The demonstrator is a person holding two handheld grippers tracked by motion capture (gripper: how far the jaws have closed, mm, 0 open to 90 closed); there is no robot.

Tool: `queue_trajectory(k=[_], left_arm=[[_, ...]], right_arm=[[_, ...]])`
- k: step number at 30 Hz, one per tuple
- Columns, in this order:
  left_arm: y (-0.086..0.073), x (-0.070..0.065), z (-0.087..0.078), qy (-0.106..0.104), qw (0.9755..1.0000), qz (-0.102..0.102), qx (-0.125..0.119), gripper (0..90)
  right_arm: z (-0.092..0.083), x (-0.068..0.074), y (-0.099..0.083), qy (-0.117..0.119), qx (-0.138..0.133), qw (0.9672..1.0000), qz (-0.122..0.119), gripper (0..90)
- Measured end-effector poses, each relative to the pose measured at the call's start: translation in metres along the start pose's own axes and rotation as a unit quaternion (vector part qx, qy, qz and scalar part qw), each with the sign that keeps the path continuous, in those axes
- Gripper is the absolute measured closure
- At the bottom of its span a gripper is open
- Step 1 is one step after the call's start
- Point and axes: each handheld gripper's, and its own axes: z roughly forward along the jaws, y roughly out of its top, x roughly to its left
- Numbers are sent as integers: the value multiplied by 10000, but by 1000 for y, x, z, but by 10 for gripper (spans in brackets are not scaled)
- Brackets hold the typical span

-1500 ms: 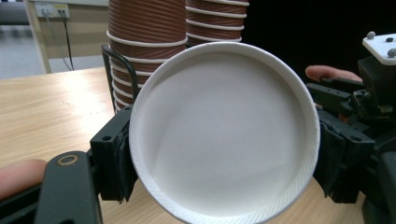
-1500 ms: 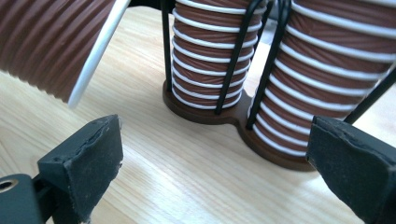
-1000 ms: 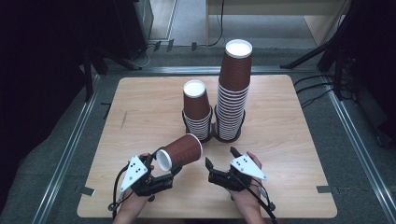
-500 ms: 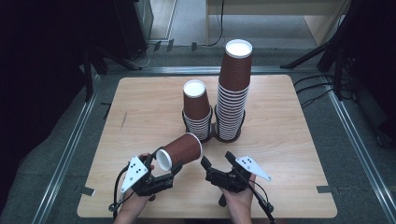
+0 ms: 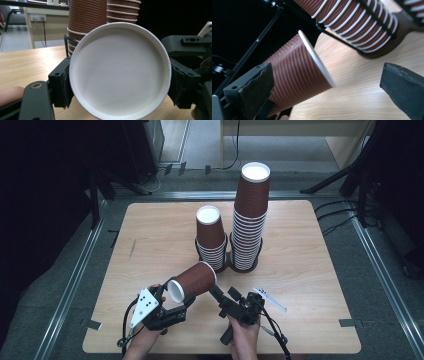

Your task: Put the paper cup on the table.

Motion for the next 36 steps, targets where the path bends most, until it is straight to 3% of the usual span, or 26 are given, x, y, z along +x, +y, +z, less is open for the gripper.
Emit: queue_trajectory(k=[5,6,9,10,12,17,18,19,20,21,22,25,26,29,36], left_arm=[[-1,-2,0,0,10000,15,-18,217],[-1,-2,1,-3,10000,24,-28,217],[-2,-3,2,6,10000,56,-45,216],[-2,-3,2,6,10000,56,-45,216],[-3,-4,3,7,10000,63,-40,216],[-5,-6,5,8,10000,59,-56,216],[-5,-7,5,10,10000,58,-64,216],[-6,-7,5,13,10000,69,-56,216],[-6,-7,5,13,10000,69,-56,216],[-6,-7,5,20,10000,77,-56,216],[-6,-7,5,20,10000,77,-56,216],[-6,-8,6,17,9999,91,-65,216],[-6,-8,6,17,9999,91,-65,216],[-7,-10,7,11,9999,129,-46,216],[-9,-12,8,-26,9999,168,-19,216]], right_arm=[[2,1,-4,89,-28,9990,437,0],[2,1,-4,89,-28,9990,437,0],[3,0,-5,187,-5,9959,890,0],[3,0,-5,187,-5,9959,890,0],[5,-1,-7,247,74,9923,1214,0],[10,-1,-11,282,107,9865,1607,0],[11,-1,-11,313,143,9841,1741,0],[12,-1,-12,377,187,9797,1962,0],[12,-1,-12,377,187,9797,1962,0],[15,-1,-13,418,226,9741,2208,0],[15,-1,-13,418,226,9741,2208,0],[18,0,-16,422,228,9685,2443,0],[18,0,-16,422,228,9685,2443,0],[22,1,-16,524,251,9644,2580,0],[25,-2,-15,475,226,9613,2704,0]])
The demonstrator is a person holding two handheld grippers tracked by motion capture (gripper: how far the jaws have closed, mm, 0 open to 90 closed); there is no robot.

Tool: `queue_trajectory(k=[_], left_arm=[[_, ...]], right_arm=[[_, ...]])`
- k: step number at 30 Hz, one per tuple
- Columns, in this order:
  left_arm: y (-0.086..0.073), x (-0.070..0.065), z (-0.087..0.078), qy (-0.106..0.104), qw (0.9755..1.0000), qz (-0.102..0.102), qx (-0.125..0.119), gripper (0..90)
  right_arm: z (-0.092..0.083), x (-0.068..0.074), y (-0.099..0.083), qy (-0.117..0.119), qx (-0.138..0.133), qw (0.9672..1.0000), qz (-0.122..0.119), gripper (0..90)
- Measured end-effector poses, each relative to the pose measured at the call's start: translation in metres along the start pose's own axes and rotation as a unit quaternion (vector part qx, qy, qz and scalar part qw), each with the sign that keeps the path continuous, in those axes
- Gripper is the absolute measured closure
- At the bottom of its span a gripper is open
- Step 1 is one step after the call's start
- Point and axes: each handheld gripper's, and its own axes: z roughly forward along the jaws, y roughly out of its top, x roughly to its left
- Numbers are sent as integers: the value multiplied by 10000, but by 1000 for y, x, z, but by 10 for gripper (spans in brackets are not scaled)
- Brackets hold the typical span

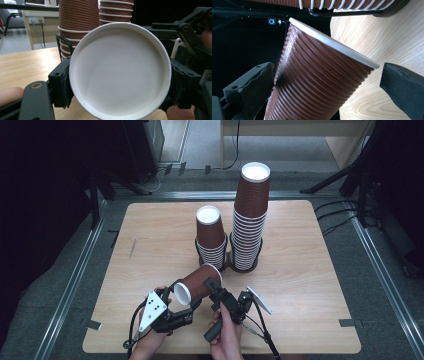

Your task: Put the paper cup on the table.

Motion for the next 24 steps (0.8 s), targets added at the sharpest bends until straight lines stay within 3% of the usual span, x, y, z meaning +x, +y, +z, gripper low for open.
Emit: queue_trajectory(k=[8,11,24], left_arm=[[-2,-1,2,-11,10000,2,34,218],[-3,-2,3,14,10000,34,59,219],[-4,-7,4,-136,9998,116,64,219]], right_arm=[[4,0,2,-28,6,9999,162,0],[7,-2,3,-36,49,9992,392,0],[14,-1,1,-9,84,9990,435,0]])
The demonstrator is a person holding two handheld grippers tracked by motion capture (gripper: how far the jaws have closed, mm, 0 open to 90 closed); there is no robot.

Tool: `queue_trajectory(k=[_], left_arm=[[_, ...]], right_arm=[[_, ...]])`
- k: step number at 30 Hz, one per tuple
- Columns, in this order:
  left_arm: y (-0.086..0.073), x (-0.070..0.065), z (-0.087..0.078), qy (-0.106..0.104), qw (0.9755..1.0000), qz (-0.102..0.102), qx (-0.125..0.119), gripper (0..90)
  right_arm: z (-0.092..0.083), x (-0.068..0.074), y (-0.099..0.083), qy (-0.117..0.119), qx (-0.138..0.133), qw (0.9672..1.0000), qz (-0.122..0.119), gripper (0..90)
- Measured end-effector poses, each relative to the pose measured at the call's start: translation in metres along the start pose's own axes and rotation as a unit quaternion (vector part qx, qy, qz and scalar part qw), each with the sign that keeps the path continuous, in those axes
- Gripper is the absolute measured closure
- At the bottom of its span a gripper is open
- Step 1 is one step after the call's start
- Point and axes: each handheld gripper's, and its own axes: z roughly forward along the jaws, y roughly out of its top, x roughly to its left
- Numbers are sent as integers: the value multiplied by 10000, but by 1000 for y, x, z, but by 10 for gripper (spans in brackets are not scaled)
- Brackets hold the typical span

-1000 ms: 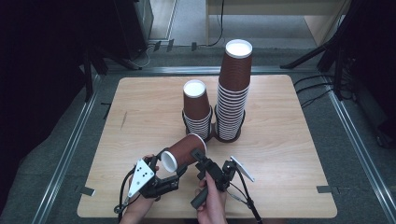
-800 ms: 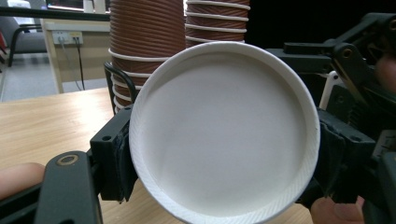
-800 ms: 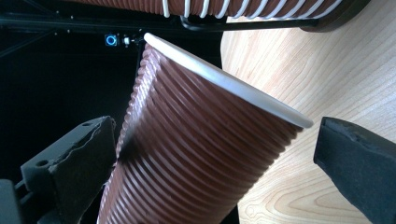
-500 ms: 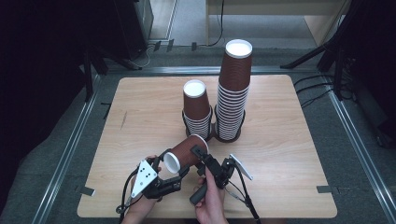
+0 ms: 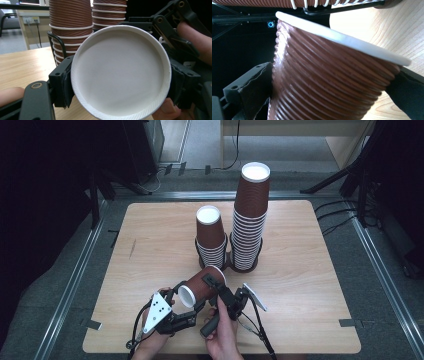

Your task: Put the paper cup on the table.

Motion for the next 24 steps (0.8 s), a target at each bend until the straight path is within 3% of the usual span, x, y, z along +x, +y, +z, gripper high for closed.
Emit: queue_trajectory(k=[10,14,20,24], left_arm=[[-1,0,1,-93,9999,-19,55,220],[-2,0,2,-97,9999,-37,100,219],[-3,0,2,-162,9998,-42,97,216],[-2,2,0,-288,9994,-161,30,213]], right_arm=[[3,0,1,55,116,9999,26,0],[2,0,2,-27,100,9999,-9,44],[0,0,2,5,60,9997,-241,56],[-2,2,1,31,1,9991,-418,59]])
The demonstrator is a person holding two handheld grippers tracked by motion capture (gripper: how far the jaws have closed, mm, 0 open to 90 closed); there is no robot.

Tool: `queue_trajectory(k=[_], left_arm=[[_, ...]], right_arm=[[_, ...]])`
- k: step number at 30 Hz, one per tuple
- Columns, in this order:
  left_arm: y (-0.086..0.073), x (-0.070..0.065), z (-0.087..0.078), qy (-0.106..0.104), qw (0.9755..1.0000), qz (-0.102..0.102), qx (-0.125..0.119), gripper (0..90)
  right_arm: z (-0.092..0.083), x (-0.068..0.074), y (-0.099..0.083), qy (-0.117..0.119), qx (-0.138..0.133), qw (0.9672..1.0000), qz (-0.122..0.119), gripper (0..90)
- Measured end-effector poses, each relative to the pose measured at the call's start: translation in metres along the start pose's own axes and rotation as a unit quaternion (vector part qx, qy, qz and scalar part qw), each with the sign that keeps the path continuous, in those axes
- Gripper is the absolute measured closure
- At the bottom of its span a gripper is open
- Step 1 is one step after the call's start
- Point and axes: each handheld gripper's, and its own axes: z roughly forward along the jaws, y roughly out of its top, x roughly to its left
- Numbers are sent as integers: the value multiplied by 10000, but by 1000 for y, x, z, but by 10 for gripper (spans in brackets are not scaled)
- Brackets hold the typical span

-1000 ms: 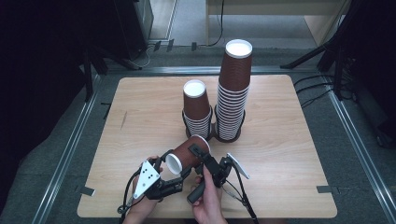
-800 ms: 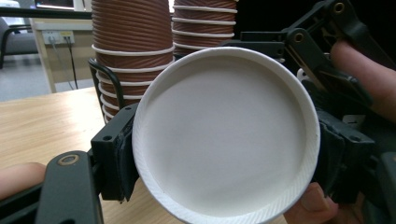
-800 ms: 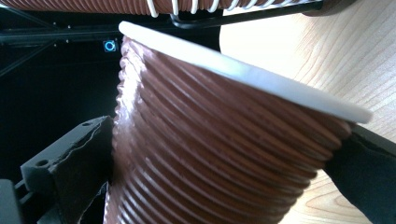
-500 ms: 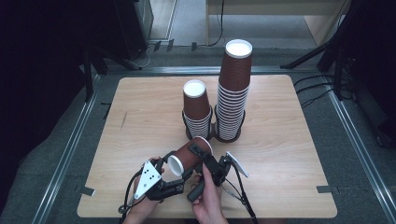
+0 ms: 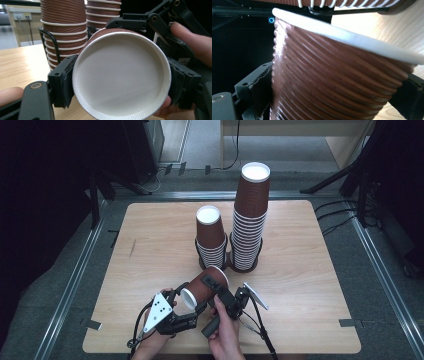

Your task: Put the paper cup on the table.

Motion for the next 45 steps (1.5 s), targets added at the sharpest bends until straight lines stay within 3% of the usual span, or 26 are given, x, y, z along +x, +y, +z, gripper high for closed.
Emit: queue_trajectory(k=[5,14,18,24,25,27,31,36,37,39,45], left_arm=[[2,4,-3,-116,9994,-241,-196,167],[4,5,-4,-94,9996,-248,-89,24],[4,5,-4,-71,9996,-254,-66,18],[5,8,-6,8,9996,-293,-38,13],[5,9,-6,16,9995,-300,-34,13],[5,11,-7,26,9994,-350,-26,12],[6,15,-9,78,9992,-394,-7,12],[6,23,-13,198,9987,-460,-14,12],[6,23,-13,198,9987,-460,-14,12],[6,27,-16,285,9985,-477,8,12],[5,39,-23,487,9972,-564,-3,12]], right_arm=[[-2,3,-1,-11,-72,9999,-122,60],[-4,5,-1,-70,-330,9985,-436,60],[-5,8,-1,-157,-515,9959,-730,60],[-8,15,3,-228,-876,9880,-1250,60],[-8,15,3,-228,-876,9880,-1250,60],[-11,18,6,-283,-996,9838,-1465,60],[-15,20,10,-320,-1114,9797,-1633,60],[-18,22,12,-437,-1239,9710,-1999,60],[-18,22,12,-437,-1239,9710,-1999,60],[-20,22,13,-558,-1280,9651,-2217,60],[-23,23,14,-589,-1370,9562,-2517,60]])
